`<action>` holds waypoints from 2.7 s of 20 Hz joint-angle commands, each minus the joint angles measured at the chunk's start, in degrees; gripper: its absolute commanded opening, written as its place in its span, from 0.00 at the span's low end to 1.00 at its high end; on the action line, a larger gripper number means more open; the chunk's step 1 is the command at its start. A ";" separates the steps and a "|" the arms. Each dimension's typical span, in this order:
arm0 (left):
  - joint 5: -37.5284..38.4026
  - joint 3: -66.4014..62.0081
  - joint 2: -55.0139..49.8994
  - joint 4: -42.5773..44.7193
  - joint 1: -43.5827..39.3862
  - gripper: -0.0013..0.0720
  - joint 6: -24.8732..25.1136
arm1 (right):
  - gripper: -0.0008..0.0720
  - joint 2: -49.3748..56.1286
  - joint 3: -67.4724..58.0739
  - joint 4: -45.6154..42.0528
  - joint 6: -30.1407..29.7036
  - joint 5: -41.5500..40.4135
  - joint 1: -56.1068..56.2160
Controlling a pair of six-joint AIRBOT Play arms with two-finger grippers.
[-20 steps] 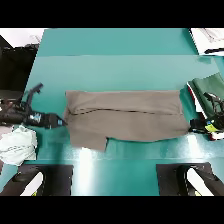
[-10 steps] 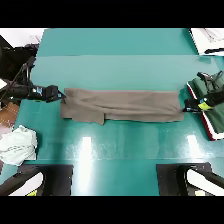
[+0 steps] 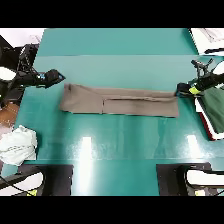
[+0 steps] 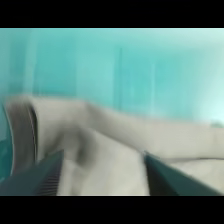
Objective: Fold the shirts.
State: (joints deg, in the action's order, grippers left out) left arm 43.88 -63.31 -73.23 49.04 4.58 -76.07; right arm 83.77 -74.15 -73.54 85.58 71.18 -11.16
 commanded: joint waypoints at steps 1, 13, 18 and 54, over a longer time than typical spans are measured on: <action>-5.05 -1.60 -2.25 -1.90 -0.02 0.85 0.02 | 0.83 3.85 -4.42 7.61 1.38 -3.85 -2.23; 15.58 -3.63 -2.23 -1.42 -4.07 0.06 4.13 | 0.72 4.24 8.52 18.60 -16.59 3.80 -17.73; 12.63 -3.65 -2.36 -0.90 -11.08 0.05 4.09 | 0.71 5.64 10.01 20.98 -18.71 1.05 -17.07; 16.83 -43.12 -43.58 3.78 -30.69 0.05 -7.02 | 0.03 10.34 -40.61 36.00 -6.29 15.21 18.80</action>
State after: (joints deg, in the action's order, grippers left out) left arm 57.98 -105.01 -116.36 51.79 -27.16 -82.74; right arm 93.67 -115.11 -37.54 78.85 87.15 5.17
